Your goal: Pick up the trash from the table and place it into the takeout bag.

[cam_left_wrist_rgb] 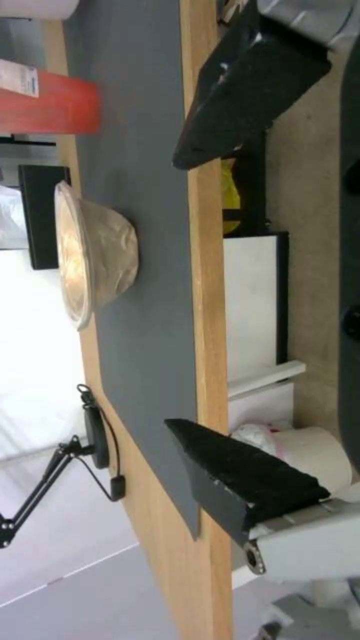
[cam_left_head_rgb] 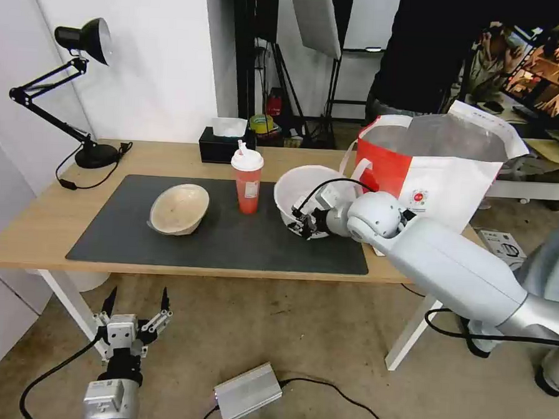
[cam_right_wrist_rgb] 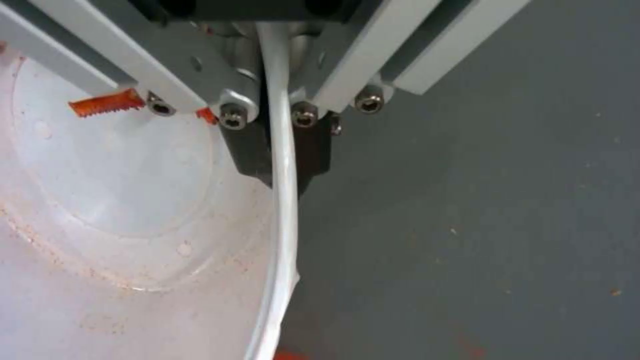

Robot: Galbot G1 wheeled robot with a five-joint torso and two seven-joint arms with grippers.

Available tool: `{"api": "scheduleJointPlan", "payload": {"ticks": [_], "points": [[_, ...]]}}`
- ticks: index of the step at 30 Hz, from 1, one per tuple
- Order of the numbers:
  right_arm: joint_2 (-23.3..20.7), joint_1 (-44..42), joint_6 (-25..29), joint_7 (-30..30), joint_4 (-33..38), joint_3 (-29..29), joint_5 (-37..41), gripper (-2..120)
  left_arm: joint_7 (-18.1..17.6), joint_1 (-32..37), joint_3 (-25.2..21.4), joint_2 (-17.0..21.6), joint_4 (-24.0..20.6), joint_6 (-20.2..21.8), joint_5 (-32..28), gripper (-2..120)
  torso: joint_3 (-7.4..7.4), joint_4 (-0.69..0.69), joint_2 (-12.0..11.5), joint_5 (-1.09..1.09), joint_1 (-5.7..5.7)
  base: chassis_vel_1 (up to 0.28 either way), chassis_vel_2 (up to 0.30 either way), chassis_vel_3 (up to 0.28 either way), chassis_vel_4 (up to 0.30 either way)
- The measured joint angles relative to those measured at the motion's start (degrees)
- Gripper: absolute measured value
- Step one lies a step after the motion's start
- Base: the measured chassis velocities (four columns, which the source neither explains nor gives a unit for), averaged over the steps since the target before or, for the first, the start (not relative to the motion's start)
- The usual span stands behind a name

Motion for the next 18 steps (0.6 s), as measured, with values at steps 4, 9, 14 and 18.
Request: {"api": "scheduleJointPlan", "payload": {"ticks": [4,9,14,18], "points": [[0.04,0.05,0.01,0.13,0.01,-0.05,0.40,0,-0.01,0.01,-0.02,0.00,0.02,-0.01,0.00,100,0.00,0.00,0.00,0.00,0.00,0.000,0.000,0.000,0.000],[-0.18,0.10,0.01,0.90,0.63,-0.18,1.55,0,-0.03,-0.03,-0.02,-0.01,0.12,-0.02,0.00,100,0.00,0.01,0.00,0.01,0.00,0.000,0.000,0.000,0.000],[-1.01,0.00,0.01,1.53,1.89,-0.29,2.12,0,-0.04,0.02,-0.06,0.03,0.10,-0.03,-0.01,100,0.01,0.01,0.00,0.01,0.00,0.000,0.000,0.000,0.000],[-1.85,0.06,0.00,2.37,3.29,-0.46,3.18,0,-0.04,0.08,-0.13,0.12,-0.06,-0.03,-0.02,100,0.01,0.01,0.00,0.01,0.00,0.000,0.000,0.000,0.000]]}}
